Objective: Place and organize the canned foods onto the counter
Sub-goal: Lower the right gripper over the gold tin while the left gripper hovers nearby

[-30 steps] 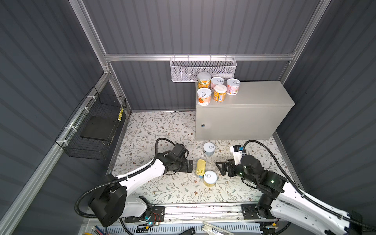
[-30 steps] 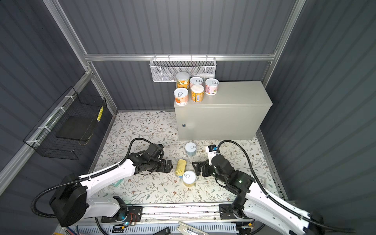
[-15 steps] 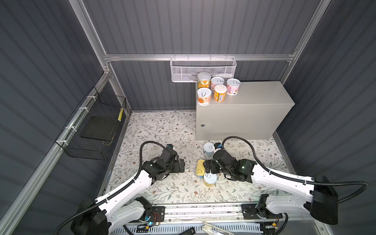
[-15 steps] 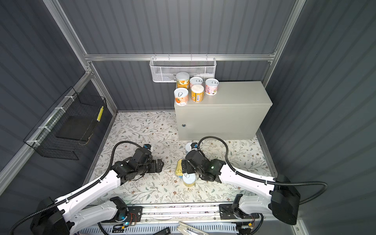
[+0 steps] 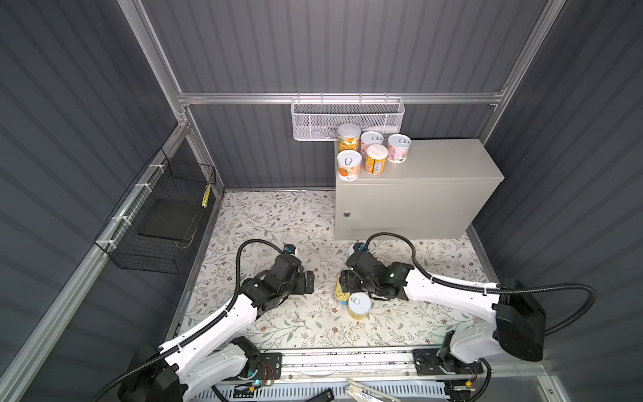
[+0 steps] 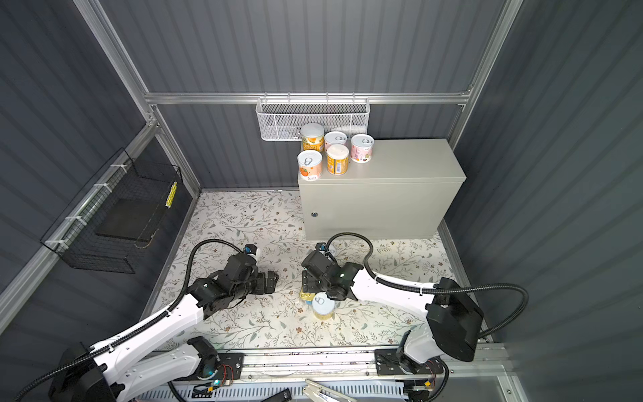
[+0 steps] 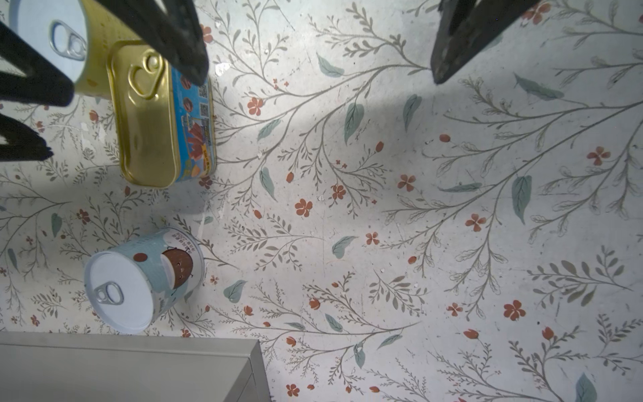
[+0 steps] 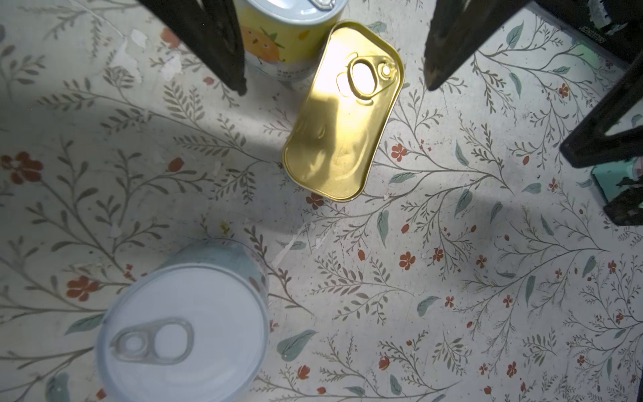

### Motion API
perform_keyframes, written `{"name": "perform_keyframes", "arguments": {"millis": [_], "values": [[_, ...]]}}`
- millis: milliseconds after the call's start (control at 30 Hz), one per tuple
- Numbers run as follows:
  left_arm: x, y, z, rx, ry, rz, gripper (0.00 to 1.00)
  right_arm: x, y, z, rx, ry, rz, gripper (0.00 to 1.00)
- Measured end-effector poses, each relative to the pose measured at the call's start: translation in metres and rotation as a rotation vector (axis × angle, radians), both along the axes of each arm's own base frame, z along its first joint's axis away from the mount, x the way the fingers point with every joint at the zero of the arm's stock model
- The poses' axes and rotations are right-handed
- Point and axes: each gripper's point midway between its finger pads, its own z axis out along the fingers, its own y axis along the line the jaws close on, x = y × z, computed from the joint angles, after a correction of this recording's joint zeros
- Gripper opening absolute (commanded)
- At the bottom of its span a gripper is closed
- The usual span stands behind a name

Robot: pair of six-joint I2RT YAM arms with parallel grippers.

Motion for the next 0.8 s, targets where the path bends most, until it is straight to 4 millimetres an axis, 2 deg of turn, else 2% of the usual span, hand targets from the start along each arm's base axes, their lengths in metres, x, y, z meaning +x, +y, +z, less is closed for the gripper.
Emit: {"name": "perform_keyframes", "arguments": {"millis": [267,467,800], "values": [[0.003,0.001,0.01,-0.024,-0.074,-0.008,1.0,0.001,0.008,-0.018,-0.057,0.049,0.01,0.8],[0.005,0.005,0.017,-0.031,-0.113,0.01,1.0,-0.001,0.005,-0.033,-0.107,0.082,0.009,0.78],[0.01,0.001,0.017,-0.039,-0.123,0.012,1.0,-0.004,0.009,-0.046,-0.117,0.115,0.025,0.77]]}}
